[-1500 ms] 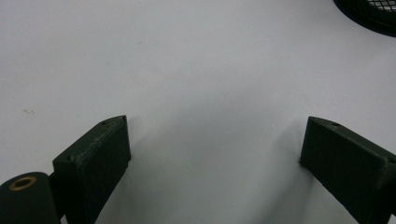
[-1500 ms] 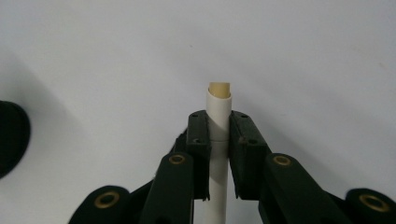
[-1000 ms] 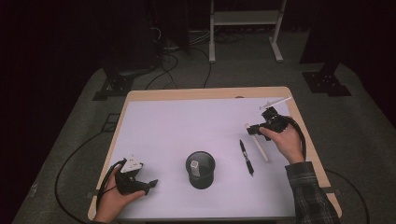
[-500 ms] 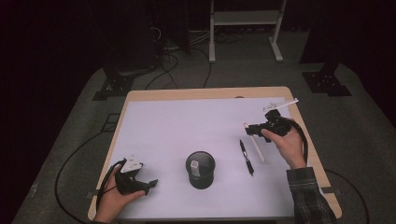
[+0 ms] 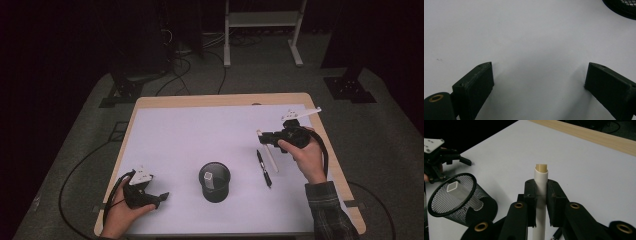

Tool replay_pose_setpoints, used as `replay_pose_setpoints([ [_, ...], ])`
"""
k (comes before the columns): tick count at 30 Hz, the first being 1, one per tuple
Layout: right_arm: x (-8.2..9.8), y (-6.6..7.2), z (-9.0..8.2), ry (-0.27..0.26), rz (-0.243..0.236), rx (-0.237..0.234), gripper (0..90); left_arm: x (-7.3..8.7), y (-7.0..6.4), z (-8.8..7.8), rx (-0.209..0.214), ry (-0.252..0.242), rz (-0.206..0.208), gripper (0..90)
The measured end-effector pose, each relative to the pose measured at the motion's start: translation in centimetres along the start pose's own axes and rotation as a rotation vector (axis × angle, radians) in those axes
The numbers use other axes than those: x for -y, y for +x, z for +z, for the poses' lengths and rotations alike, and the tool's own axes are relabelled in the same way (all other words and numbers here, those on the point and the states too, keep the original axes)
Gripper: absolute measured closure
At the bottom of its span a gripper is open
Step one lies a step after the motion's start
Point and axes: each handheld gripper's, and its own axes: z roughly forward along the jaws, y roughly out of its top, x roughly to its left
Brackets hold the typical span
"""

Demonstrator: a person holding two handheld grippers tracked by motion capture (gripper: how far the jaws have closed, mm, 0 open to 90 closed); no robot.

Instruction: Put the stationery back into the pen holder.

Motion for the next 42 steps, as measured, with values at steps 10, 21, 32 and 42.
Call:
replay_pose_setpoints([
  [10, -0.5, 1.5, 0.1, -0.049, -0.031, -0.045, 78.2, 0.0, 0.0, 0.0, 0.000, 0.001, -0.001, 7.6],
  [21, -1.3, 3.3, 0.5, -0.065, -0.074, -0.068, 78.2, 0.0, 0.0, 0.0, 0.002, 0.005, 0.000, 7.6],
  [32, -2.3, 5.0, 1.2, -0.086, -0.111, -0.102, 78.2, 0.0, 0.0, 0.0, 0.002, 0.003, -0.005, 7.6],
  [42, -3.1, 6.2, 1.6, -0.109, -0.134, -0.139, 78.2, 0.0, 0.0, 0.0, 0.001, 0.006, -0.004, 7.6],
])
